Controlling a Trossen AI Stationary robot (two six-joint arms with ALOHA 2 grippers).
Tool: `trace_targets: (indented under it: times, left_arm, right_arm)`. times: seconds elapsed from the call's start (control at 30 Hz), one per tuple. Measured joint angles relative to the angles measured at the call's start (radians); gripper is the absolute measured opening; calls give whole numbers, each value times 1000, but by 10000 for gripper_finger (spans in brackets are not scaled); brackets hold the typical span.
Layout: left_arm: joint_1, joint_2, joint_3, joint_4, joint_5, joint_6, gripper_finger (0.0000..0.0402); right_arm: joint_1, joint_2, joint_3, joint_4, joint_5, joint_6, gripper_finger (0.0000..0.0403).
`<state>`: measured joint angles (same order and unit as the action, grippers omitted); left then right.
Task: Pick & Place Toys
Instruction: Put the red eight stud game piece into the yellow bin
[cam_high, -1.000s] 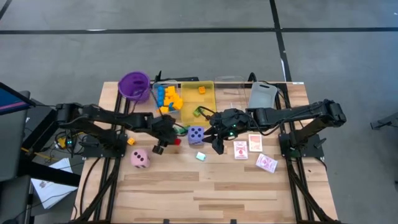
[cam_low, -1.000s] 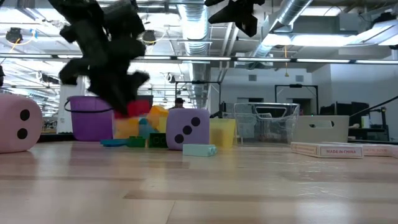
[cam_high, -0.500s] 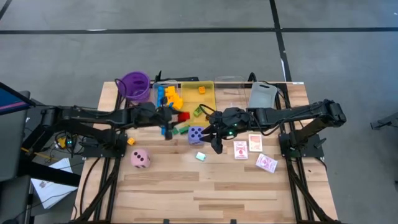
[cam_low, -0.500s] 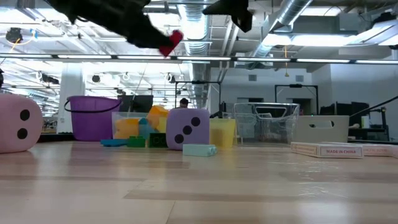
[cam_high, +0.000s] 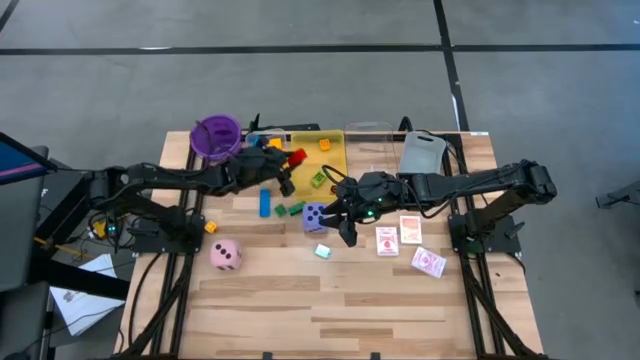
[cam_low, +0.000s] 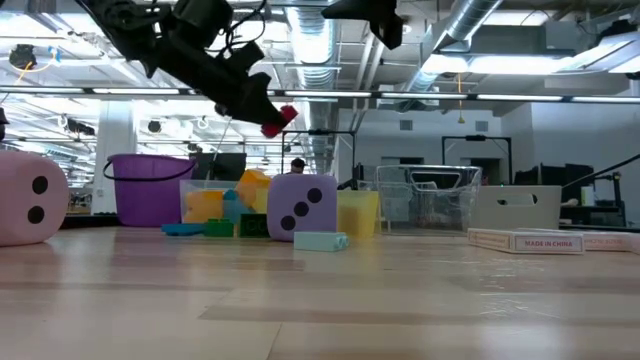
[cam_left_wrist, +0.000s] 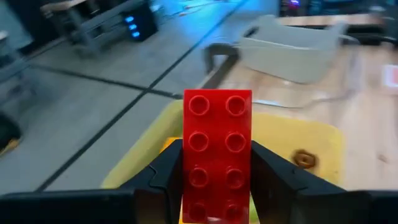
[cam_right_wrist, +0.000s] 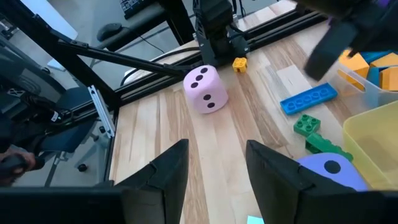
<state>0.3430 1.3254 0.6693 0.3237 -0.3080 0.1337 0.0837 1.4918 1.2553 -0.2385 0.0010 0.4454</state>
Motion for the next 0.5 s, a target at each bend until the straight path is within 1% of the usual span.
trace_targets:
  times: [0.1,0.37,0.5]
  left_arm:
    - [35,-9,0,-6,0,-41,130]
    - [79,-18,0,-8,-54,-45,131]
    - [83,-18,0,-8,-57,-45,131]
  right_arm:
    - [0,0,0,0,0,0,154]
    - [0,0,0,-4,0,-9,154]
    - [-1,0,0,-4,0,-11,154]
